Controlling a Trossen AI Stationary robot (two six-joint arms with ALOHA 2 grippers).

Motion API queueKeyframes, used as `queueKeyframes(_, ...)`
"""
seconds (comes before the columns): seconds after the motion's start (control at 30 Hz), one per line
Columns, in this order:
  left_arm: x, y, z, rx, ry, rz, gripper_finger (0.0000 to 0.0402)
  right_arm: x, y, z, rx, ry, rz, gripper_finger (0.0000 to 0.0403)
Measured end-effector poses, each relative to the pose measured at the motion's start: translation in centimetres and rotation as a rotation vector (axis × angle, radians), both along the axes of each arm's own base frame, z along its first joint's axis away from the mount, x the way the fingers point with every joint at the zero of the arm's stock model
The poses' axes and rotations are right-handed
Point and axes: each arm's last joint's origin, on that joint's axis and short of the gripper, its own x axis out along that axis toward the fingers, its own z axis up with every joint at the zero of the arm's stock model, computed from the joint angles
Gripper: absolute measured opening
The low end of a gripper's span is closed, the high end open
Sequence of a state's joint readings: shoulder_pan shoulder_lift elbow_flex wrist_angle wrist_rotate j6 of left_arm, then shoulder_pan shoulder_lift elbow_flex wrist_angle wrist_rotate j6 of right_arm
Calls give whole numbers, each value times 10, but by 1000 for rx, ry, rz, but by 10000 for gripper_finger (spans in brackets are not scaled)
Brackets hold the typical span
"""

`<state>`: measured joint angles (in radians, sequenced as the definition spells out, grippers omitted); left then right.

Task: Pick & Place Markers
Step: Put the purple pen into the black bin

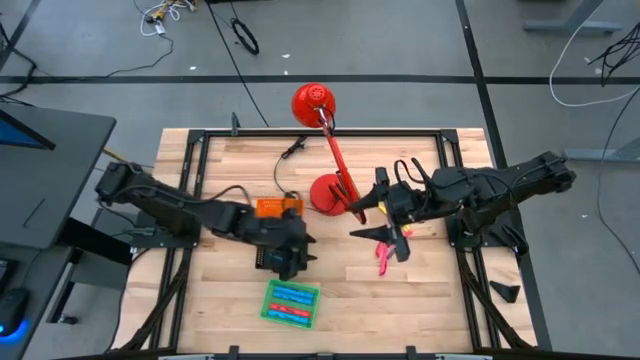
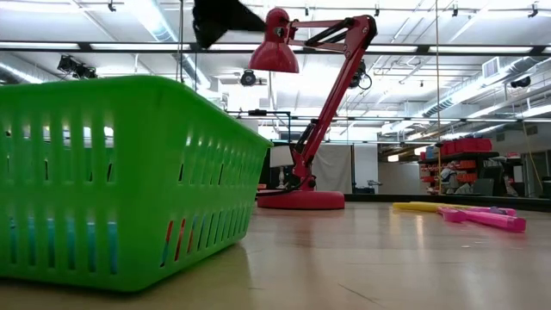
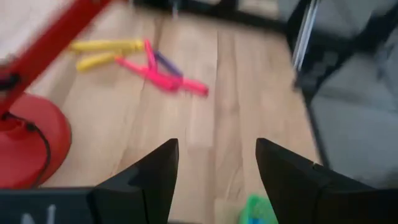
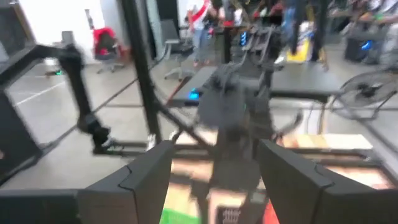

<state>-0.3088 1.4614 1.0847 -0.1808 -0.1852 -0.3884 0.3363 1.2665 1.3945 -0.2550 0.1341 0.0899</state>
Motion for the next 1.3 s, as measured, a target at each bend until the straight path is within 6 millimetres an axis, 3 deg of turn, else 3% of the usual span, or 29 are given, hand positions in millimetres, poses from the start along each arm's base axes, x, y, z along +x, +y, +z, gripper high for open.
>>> queueKeyframes(0.23,-28,-2,30,-81,-323,112,220,-18,6,-3,-25,84,38,241)
queueKeyframes(0.53,-49,-6,80,-49,-663,72,220,-32,11,-15,-3,250,59,241)
queueKeyframes(0.83,-51,-8,82,-17,-676,81,220,-44,11,-35,-34,484,40,241)
queueKeyframes(1.1,-51,-9,81,-87,-664,61,220,-65,0,-57,-199,798,137,241)
queueKeyframes(1.3,-51,-10,80,-96,-652,58,220,-77,-5,-65,-342,917,226,241)
